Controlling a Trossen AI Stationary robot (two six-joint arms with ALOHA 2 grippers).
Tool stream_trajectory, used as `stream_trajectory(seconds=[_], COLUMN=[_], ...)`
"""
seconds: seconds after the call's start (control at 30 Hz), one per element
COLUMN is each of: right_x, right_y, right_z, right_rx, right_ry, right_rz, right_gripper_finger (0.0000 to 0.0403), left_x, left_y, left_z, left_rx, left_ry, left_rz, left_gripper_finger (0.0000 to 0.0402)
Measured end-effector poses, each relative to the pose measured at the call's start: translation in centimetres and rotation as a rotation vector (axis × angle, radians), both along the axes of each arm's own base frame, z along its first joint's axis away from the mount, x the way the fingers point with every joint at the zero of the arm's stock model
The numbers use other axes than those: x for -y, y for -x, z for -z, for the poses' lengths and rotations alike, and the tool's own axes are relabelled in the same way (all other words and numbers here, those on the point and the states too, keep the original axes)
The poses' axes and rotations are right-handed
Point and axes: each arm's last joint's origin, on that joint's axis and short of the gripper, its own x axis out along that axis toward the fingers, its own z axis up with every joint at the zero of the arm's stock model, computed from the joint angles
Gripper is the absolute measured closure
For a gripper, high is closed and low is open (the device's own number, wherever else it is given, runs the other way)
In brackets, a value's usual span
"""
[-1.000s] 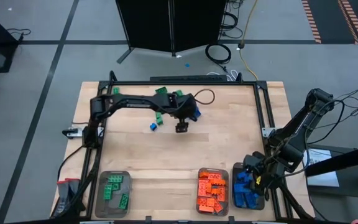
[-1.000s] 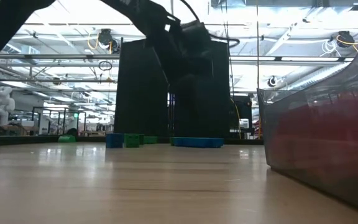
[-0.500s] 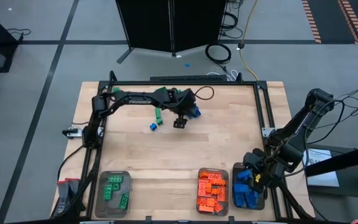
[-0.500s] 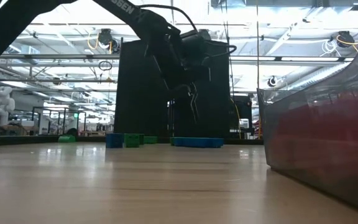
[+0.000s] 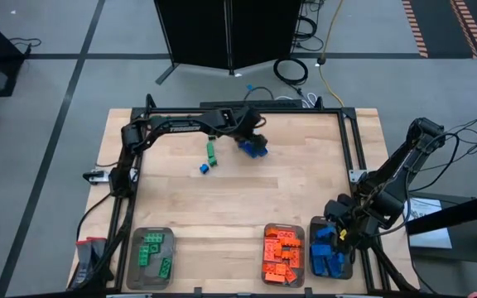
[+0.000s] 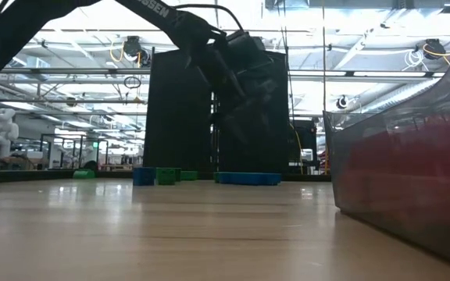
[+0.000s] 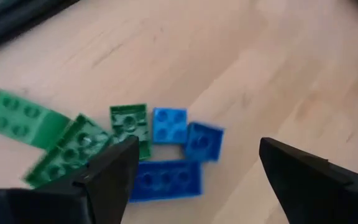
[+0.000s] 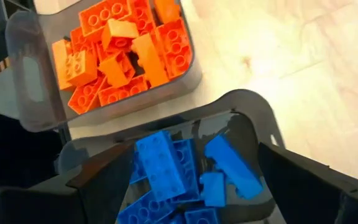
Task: Sort blocks
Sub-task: Put the blue game piece into the right black bin
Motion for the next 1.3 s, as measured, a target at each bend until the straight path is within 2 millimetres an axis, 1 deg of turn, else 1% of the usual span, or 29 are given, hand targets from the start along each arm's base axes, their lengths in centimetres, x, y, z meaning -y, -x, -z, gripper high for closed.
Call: stream_trajectory(seconds=[0.1,0.23,0.33,0.53,0.67,0.83,1.1,1.2,1.3], right_x=[0.1,0.1,0.1,0.1,0.1,0.1,0.2,0.2,0.2], right_y=[0.0,0.1,0.1,0.1,0.1,0.1,0.1,0.1,0.1], right_z=[0.0,0.1,0.1,0.1,0.1,0.1,0.1,0.1,0.1], right_rx=[-0.001,-0.008,-0.008,-0.009,-0.01,-0.012,-0.016,-0.016,-0.016], right_ry=[0.01,0.017,0.018,0.016,0.011,0.003,0.009,0.01,0.011], right_rz=[0.002,0.002,0.001,0.001,0.01,0.024,0.023,0.022,0.021], right_gripper_finger=[0.0066,0.0066,0.0066,0.0066,0.0066,0.0066,0.0066,0.0066,0.0066], left_x=[-0.1,-0.1,0.2,0.8,1.4,3.5,7.9,9.2,10.0], left_y=[-0.4,-0.5,-0.7,-1.2,-1.5,-2.0,-2.8,-3.0,-3.1], left_z=[0.4,3.0,4.5,5.9,6.3,6.5,6.5,6.5,6.5], left_rx=[0.034,-0.057,-0.113,-0.136,-0.143,-0.145,-0.155,-0.161,-0.158], left_ry=[0.039,0.082,0.092,0.072,0.086,0.134,0.186,0.189,0.209], left_rz=[-0.066,-0.088,-0.086,-0.089,-0.09,-0.02,0.107,0.127,0.109], left_gripper_finger=[0.0066,0.0066,0.0066,0.0066,0.0066,0.0066,0.0066,0.0066,0.0067])
